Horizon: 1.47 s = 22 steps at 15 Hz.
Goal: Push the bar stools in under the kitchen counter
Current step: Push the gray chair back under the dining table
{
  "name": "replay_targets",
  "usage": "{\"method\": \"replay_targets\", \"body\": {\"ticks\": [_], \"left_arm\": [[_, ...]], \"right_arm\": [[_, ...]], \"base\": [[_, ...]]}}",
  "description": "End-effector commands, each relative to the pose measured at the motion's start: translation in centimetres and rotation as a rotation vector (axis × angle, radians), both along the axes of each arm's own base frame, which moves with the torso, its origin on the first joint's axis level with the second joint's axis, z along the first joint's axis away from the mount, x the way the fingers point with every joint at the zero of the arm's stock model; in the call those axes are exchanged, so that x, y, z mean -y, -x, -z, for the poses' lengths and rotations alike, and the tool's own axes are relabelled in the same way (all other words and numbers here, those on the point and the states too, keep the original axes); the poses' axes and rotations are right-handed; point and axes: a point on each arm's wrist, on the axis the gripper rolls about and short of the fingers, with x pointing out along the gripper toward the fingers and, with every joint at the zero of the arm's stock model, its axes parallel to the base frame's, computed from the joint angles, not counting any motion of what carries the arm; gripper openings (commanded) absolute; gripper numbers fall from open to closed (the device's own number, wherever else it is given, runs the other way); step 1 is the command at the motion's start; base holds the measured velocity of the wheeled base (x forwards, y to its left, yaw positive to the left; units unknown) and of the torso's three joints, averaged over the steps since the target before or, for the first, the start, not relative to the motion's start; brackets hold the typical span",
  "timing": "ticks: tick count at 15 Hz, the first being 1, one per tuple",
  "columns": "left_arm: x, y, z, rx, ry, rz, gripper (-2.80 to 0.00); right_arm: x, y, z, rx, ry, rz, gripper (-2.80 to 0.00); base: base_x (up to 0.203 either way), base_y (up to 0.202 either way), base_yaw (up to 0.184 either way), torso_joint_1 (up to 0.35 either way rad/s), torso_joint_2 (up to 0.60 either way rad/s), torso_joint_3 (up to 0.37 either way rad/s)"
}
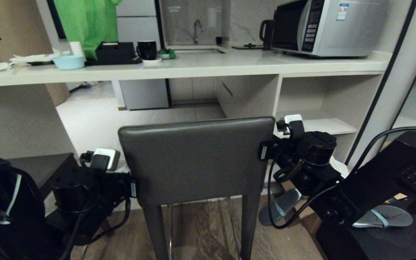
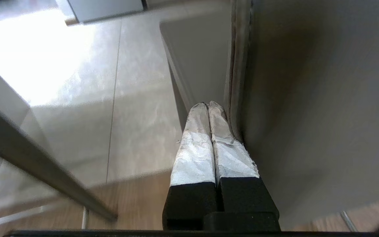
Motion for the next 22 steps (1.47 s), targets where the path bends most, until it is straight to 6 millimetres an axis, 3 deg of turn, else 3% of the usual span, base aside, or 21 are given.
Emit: {"method": "replay_targets", "body": {"ticks": [1,8,12,17,20,22], "left_arm": [[0.1,0.1,0.1,-0.003,-0.001,0.008,-2.8],[0.0,0.6,-0.1,-0.004,0.0,0.014,-2.8],[0.6,3.4,-0.9,-0.006,0.0,0.078,-2.8],[3.2,5.3,-3.1,0.085,0.019,0.193,-2.8],[5.1,7.9,-3.0,0.077,0.003,0.281,-2.8],[4.8,9.5,-2.0,0.023,-0.033,0.308,-2.8]], "right_arm": [[-0.1,0.0,0.1,0.002,-0.003,0.001,-2.8],[-0.2,0.4,-0.1,0.005,-0.001,-0.006,-2.8],[-0.5,2.0,-0.7,0.042,0.018,-0.031,-2.8],[0.1,3.3,0.7,0.032,0.024,-0.038,-2.8],[0.4,3.7,1.1,0.024,0.027,-0.037,-2.8],[0.5,3.9,1.3,0.021,0.028,-0.038,-2.8]], "base": [[0.172,0.0,0.0,0.002,0.0,0.006],[0.169,0.0,0.003,0.0,0.0,0.002],[0.024,0.0,0.0,0.001,0.0,0.001],[0.0,0.0,0.0,0.0,0.0,0.0],[0.0,0.0,0.0,0.0,0.0,0.0],[0.0,0.0,0.0,0.0,0.0,0.0]]}}
